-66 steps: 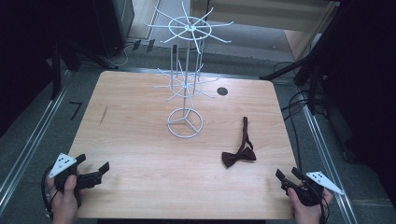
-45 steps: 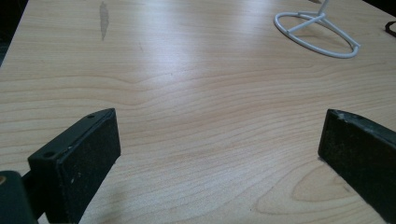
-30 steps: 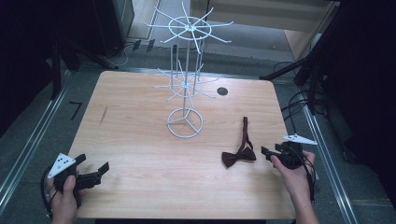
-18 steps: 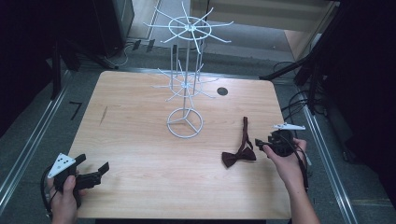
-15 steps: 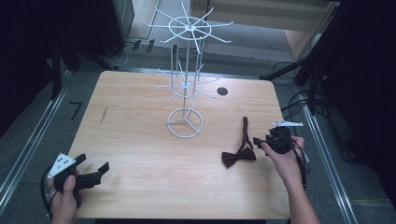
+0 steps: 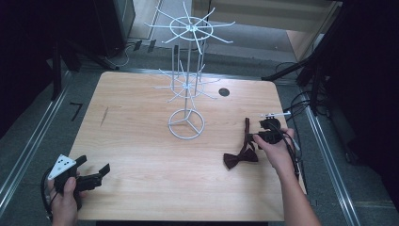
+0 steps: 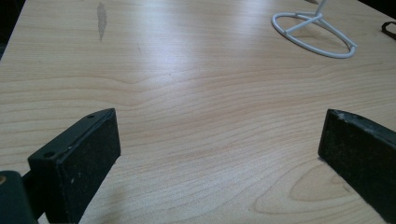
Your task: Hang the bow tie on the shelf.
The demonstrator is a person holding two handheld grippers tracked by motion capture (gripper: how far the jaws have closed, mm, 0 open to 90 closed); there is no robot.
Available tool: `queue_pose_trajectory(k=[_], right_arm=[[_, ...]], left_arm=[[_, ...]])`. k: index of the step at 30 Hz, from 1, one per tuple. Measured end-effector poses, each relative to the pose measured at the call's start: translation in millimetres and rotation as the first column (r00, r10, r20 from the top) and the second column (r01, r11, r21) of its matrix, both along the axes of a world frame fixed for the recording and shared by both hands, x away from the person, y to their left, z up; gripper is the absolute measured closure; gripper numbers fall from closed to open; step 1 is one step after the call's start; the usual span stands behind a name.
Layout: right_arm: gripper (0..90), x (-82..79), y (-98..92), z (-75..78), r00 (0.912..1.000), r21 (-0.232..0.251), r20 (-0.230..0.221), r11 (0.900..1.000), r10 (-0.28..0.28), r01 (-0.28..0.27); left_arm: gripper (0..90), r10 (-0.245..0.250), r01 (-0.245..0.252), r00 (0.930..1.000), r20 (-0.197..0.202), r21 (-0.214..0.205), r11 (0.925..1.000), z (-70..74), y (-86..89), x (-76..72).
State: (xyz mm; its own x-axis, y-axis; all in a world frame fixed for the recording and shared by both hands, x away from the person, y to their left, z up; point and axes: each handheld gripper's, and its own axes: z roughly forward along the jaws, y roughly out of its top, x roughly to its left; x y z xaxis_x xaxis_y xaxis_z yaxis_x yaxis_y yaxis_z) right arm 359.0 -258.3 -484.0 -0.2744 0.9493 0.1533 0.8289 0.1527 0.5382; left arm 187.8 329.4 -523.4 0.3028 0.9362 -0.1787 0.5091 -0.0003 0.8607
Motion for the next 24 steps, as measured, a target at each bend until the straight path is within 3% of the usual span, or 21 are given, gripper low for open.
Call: queue_pose_trajectory(k=[14, 24], right_arm=[[51.3, 23.7, 15.9, -12.2, 0.9924, -0.029, -0.116, 0.9988, -0.043, 0.04], [65.5, 30.5, 19.0, -24.6, 0.9845, -0.057, -0.17, 0.9978, -0.042, 0.033]], left_arm=[[0.0, -0.003, 0.003, 1.0, 0.001, -0.001, 1.0, 0.0, 0.2, 0.0], [0.0, -0.004, 0.004, 1.0, 0.0, -0.002, 1.0, 0.0, 0.2, 0.0]])
